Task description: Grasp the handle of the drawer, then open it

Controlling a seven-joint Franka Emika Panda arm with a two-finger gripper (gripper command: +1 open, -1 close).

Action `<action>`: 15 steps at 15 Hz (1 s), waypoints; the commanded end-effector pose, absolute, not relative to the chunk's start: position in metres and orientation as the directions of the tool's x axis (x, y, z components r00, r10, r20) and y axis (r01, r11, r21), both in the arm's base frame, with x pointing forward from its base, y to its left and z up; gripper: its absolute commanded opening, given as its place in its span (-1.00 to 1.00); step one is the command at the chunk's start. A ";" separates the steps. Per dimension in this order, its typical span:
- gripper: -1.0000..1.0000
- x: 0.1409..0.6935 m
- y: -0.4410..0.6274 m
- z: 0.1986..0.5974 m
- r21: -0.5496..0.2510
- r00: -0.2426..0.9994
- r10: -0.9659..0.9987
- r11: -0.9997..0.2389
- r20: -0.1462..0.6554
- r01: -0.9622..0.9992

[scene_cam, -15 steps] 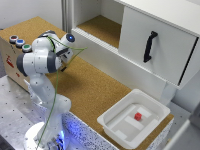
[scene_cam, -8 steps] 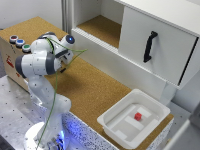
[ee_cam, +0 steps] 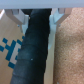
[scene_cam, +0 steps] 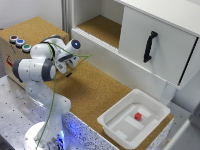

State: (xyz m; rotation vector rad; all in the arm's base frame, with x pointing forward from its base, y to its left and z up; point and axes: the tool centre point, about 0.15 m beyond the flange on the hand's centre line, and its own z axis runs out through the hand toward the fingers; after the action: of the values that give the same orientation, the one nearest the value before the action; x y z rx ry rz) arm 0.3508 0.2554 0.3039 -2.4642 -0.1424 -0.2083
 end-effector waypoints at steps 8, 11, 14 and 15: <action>-1.00 0.361 0.148 0.246 -0.645 0.981 0.072 -0.744 0.181 0.174; -1.00 0.357 0.135 0.248 -0.634 0.983 0.059 -0.756 0.177 0.159; -1.00 0.353 0.123 0.252 -0.618 0.984 0.046 -0.773 0.170 0.143; -1.00 0.353 0.120 0.254 -0.612 0.985 0.039 -0.779 0.171 0.137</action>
State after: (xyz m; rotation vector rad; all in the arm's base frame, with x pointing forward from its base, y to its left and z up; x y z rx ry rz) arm 0.3530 0.1675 0.3016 -2.4765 -0.1247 -0.1754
